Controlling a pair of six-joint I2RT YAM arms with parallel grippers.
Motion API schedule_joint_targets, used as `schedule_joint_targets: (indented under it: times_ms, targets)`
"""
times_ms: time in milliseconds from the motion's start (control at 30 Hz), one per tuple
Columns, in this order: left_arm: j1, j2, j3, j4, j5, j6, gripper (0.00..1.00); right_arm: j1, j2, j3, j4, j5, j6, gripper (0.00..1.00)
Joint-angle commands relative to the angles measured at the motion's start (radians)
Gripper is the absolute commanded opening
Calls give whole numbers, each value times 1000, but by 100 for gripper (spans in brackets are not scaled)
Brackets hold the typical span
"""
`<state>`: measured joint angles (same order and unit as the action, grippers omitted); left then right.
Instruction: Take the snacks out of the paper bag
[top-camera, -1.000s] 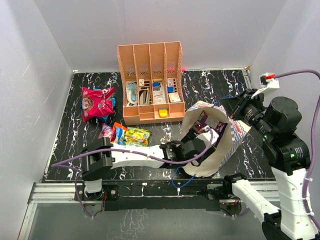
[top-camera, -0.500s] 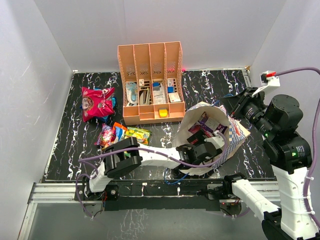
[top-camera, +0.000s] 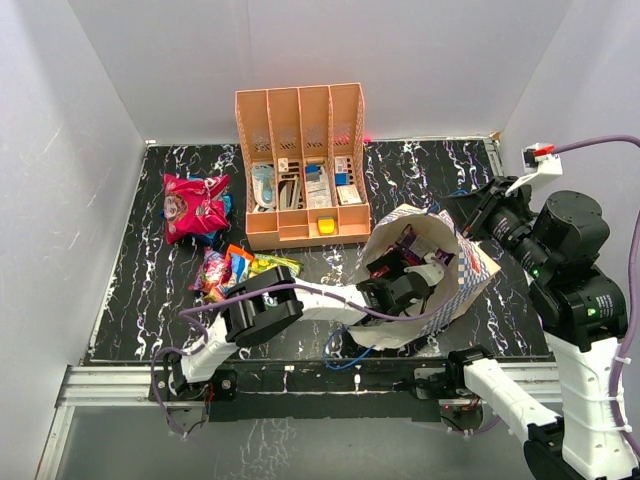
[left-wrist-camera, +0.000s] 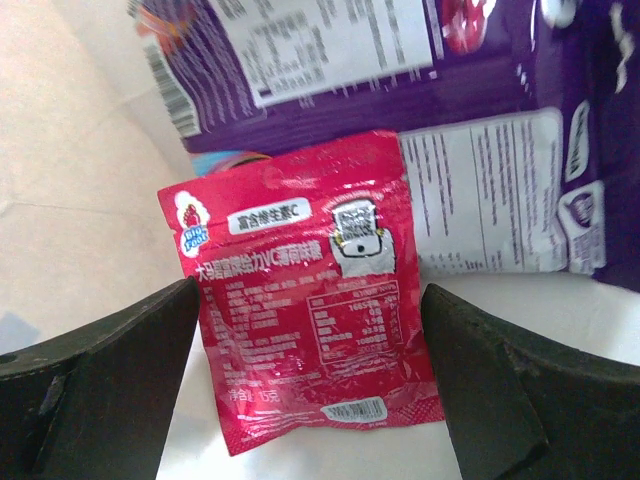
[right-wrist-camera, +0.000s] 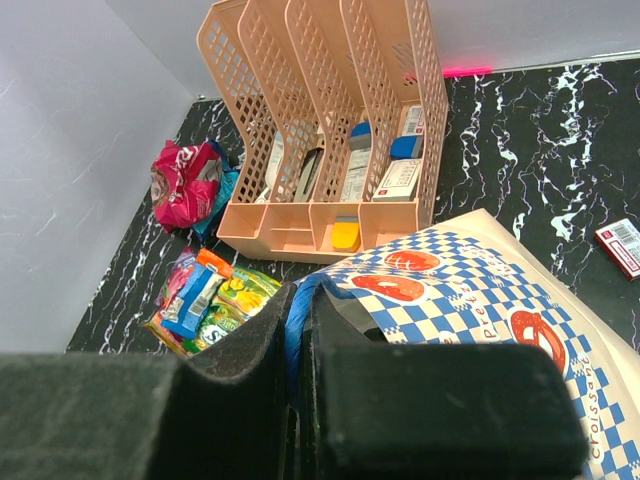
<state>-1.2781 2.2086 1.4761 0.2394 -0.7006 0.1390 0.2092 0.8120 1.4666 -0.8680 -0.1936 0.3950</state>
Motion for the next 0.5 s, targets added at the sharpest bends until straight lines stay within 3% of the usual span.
schedule_joint_targets:
  times_ms: [0,100,300,400,467]
  targets:
    - [9,25,27,-10,-72,64,91,-1,-14,55,28,11,1,8]
    - [5,23,24,0,-87,95,94,-1,-18,53,26,16,1,8]
    - [40,16,26,-83,14,-12,95,-1,-17,52,24,11,4,8]
    - [52,25,40,-119,70,-36,86,-1,-17,55,24,12,3,8]
    - [59,27,49,-139,106,-46,72,-1,-15,59,23,11,2,8]
